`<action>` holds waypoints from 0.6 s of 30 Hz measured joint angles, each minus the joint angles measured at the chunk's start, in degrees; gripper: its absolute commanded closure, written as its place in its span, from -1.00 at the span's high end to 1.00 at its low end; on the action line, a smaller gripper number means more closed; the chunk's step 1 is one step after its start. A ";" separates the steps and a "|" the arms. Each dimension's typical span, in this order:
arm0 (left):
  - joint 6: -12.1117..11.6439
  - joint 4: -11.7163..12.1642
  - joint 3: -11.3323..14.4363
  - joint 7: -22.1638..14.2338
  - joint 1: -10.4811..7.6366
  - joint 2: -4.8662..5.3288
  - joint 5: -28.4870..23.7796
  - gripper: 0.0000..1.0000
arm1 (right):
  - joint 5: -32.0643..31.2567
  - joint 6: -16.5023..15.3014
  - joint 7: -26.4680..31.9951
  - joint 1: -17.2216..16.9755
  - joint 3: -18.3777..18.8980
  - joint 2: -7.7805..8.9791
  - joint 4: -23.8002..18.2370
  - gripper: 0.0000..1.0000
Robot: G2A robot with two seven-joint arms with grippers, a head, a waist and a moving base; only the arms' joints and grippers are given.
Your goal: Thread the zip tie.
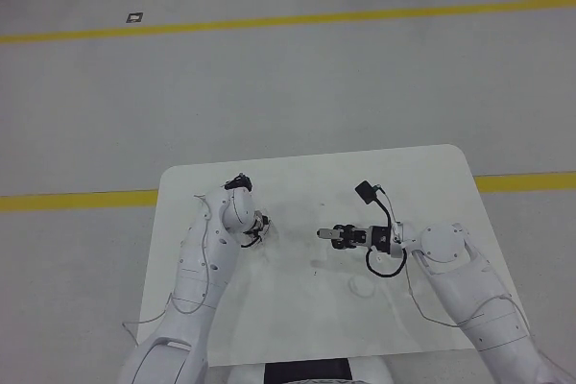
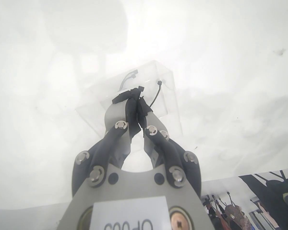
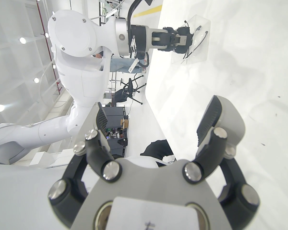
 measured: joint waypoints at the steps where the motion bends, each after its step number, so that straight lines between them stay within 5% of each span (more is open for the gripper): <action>1: 0.00 -1.70 -0.27 -0.12 0.82 0.07 0.15 -1.00 | 0.00 0.00 0.00 0.00 0.00 0.00 0.00 1.00; 10: -1.04 -15.60 -2.00 -2.77 7.74 1.21 0.41 -1.00 | 0.00 0.00 0.00 0.00 0.00 0.00 0.00 1.00; 18: -3.09 -21.40 -3.73 -3.19 10.68 2.12 -2.25 -1.00 | 0.00 0.00 0.00 0.00 0.00 0.00 0.00 1.00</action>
